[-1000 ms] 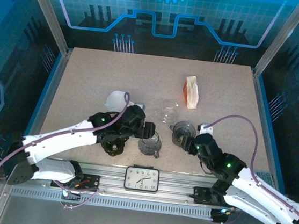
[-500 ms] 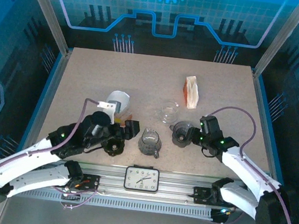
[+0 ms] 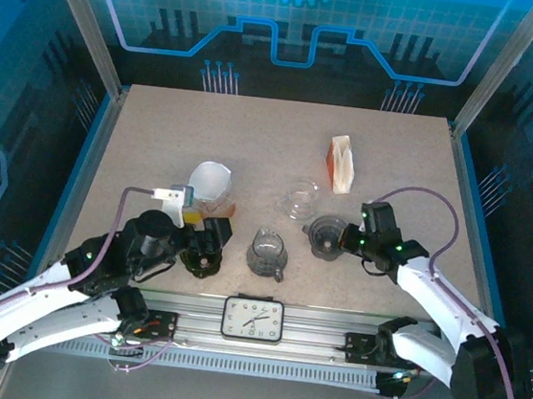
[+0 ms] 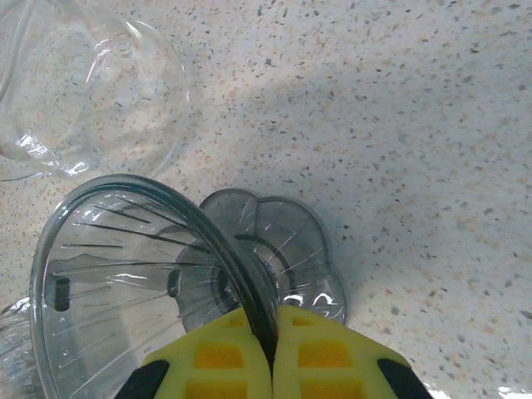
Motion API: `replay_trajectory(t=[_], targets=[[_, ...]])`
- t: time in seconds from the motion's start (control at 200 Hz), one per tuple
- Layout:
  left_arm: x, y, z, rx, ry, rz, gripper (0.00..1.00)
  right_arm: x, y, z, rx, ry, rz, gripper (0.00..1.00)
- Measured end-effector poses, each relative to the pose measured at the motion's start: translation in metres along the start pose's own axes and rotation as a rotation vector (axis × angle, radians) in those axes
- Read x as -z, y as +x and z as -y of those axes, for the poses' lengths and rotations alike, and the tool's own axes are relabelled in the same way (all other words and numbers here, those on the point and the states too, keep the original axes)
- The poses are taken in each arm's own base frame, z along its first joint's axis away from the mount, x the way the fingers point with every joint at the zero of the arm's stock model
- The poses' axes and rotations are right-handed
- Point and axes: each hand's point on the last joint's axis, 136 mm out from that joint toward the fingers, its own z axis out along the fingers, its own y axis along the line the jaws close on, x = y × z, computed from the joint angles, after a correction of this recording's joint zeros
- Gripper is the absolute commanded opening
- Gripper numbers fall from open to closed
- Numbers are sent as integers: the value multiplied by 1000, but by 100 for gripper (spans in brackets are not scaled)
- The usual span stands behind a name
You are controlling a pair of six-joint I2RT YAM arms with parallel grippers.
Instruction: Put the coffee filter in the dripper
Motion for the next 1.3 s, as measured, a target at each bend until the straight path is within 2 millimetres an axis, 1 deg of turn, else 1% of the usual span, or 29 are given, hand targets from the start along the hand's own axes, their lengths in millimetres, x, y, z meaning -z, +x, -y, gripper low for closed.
replay_trajectory(t=[0.115, 0.175, 0.26, 0.33, 0.42, 0.47, 0.54, 0.595, 0.645, 0.77, 0.971, 1.121, 1.301], targets=[[0, 2, -3, -4, -9, -9, 99, 14, -1, -4, 14, -21, -6, 0], [1, 3, -3, -4, -9, -9, 99, 27, -6, -12, 23, -51, 6, 0], [4, 0, -3, -1, -3, 2, 99, 48, -18, -30, 38, -114, 32, 0], [8, -3, -3, 3, 3, 17, 99, 66, -28, -51, 62, -177, 46, 0], [12, -6, -3, 8, 8, 35, 99, 81, -29, -84, 120, -253, 19, 0], [13, -7, -4, 10, 8, 40, 99, 86, -23, -107, 169, -301, -18, 0], [14, -7, -5, 9, 5, 42, 99, 88, -12, -135, 231, -344, -77, 0], [14, -7, -5, 9, 4, 41, 99, 86, -2, -150, 267, -363, -123, 0], [14, -7, -7, 7, -1, 40, 99, 82, 5, -159, 290, -366, -159, 0], [14, -5, -9, 5, -9, 37, 99, 70, 17, -167, 314, -343, -222, 0], [13, -3, -11, 3, -14, 32, 99, 51, 32, -169, 332, -305, -286, 0], [13, -3, -11, -1, -15, 32, 99, 44, 36, -167, 335, -290, -305, 0], [15, -4, -11, -2, -10, 38, 99, 41, 37, -167, 334, -281, -310, 0]])
